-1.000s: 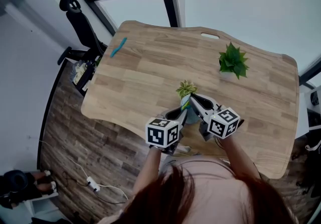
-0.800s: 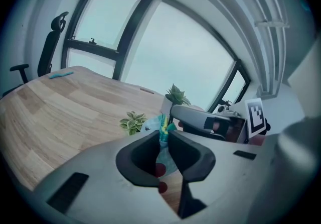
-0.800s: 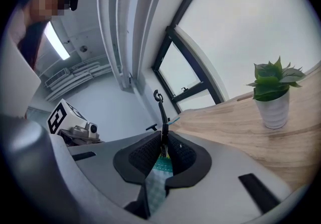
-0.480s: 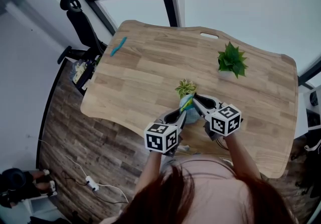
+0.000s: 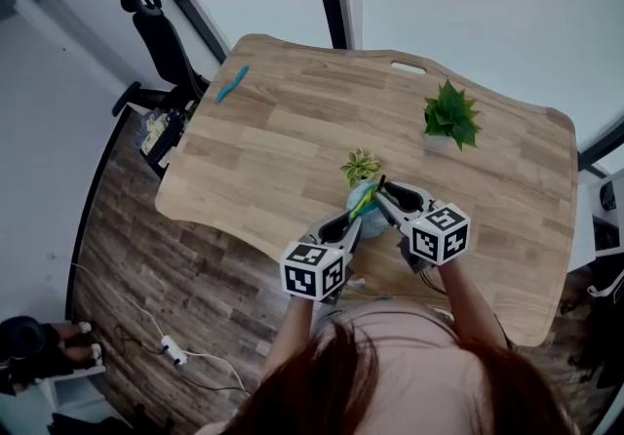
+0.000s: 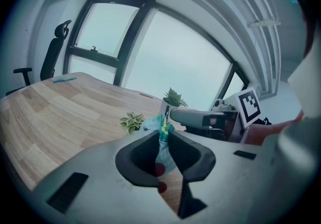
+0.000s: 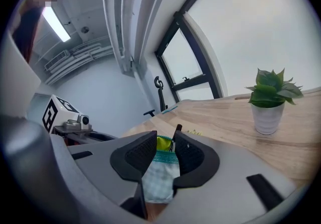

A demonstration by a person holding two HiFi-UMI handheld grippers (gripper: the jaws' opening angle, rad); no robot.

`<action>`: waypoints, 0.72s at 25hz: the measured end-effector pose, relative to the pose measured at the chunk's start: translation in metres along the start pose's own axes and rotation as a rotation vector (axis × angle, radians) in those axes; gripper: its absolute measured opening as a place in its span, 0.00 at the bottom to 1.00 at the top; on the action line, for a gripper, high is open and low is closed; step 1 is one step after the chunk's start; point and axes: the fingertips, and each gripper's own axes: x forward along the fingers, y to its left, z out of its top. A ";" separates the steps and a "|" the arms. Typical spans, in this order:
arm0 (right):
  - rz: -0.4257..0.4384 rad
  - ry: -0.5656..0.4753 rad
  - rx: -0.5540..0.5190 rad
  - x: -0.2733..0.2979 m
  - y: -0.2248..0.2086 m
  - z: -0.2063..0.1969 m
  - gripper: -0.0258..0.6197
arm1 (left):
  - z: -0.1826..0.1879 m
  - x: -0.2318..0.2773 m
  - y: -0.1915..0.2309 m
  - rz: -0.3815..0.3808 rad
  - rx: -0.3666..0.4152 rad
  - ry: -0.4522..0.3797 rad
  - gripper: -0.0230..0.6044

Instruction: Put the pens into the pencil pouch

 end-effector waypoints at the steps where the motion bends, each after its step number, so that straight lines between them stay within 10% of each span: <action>1: -0.005 -0.009 0.003 -0.002 -0.002 0.002 0.17 | 0.000 0.000 0.000 0.001 0.000 -0.003 0.12; 18: -0.128 0.008 -0.003 -0.050 -0.027 0.023 0.16 | 0.000 -0.001 0.000 0.025 -0.023 -0.020 0.12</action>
